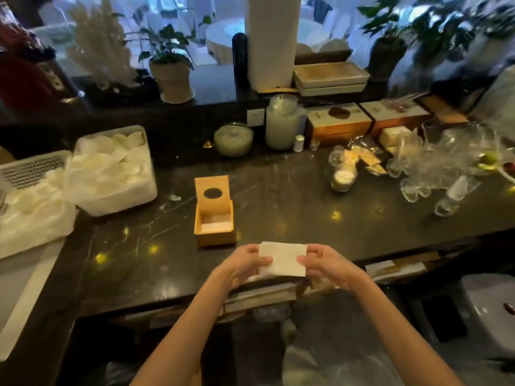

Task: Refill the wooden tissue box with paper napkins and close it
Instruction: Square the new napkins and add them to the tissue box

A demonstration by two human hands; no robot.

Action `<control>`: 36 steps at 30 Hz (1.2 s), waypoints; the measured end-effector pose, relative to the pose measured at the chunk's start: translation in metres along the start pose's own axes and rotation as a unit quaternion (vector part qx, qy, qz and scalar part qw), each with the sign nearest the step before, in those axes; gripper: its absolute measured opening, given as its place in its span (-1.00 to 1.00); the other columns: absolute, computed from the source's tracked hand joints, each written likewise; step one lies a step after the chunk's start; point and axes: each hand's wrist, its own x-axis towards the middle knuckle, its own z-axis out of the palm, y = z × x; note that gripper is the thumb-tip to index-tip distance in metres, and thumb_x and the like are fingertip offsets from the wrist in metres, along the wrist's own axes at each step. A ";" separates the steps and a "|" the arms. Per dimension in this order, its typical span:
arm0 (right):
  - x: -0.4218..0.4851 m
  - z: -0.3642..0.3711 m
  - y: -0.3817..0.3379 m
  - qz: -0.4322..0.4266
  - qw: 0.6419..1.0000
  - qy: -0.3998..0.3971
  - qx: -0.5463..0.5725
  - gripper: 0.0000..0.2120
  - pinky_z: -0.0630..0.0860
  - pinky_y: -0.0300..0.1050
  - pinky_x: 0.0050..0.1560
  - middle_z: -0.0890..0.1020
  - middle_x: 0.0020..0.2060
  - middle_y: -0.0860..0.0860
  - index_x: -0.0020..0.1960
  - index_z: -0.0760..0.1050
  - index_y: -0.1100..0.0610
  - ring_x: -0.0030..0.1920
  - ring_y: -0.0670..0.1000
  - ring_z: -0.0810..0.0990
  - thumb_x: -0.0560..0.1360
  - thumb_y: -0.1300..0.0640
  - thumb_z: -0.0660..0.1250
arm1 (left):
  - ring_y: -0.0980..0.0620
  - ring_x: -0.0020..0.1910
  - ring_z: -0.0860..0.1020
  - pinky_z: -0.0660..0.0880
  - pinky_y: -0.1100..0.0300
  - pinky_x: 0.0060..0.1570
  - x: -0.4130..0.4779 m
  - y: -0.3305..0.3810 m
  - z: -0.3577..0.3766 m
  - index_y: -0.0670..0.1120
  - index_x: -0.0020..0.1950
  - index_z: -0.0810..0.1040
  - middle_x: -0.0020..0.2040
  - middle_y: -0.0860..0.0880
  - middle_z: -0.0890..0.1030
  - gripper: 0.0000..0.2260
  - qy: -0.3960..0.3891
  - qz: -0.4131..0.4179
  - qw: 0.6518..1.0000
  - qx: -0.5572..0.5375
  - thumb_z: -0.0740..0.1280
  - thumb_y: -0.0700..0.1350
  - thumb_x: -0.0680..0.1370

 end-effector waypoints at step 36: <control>0.177 -0.059 0.044 -0.044 0.987 0.146 -0.057 -0.25 0.21 -0.04 0.51 0.27 0.51 -0.03 0.59 0.05 0.07 0.50 -0.08 0.25 0.53 0.40 0.29 | -0.01 0.39 0.36 0.38 0.37 0.31 0.205 -0.020 0.043 -0.06 0.32 0.16 0.39 -0.13 0.29 -0.45 0.098 0.182 0.967 0.150 0.17 -0.51 0.45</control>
